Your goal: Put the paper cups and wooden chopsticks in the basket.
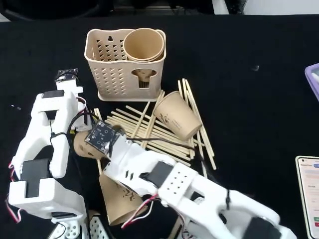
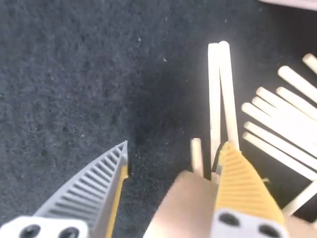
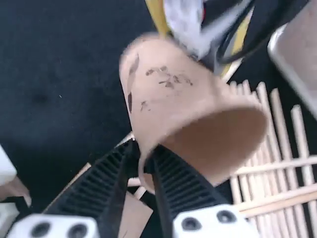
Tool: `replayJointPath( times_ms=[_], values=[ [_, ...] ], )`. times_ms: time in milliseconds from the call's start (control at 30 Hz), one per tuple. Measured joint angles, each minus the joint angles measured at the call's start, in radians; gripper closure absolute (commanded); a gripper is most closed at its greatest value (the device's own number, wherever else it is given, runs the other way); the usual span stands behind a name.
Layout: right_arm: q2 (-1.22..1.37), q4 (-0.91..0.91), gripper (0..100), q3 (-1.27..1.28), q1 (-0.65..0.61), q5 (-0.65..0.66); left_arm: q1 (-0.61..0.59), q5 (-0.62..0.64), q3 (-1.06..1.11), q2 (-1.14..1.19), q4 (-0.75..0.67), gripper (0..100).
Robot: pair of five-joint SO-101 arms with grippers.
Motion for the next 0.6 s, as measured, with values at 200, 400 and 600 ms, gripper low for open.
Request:
replayJointPath(
  times_ms=[200, 400, 600],
  values=[
    [-0.232, 0.141, 98.8, 0.006, 0.0, 0.005, 0.0, 0.0, 0.0, 0.0, 0.0, 71],
    [-0.414, 0.33, 98.8, -0.003, 0.018, 0.153, 0.0, 0.0, 0.0, 0.0, 0.0, 71],
    [-0.443, 0.551, 98.8, -0.239, 0.226, 0.239, 0.0, 0.037, 0.0, 0.0, 0.0, 71]
  ],
)
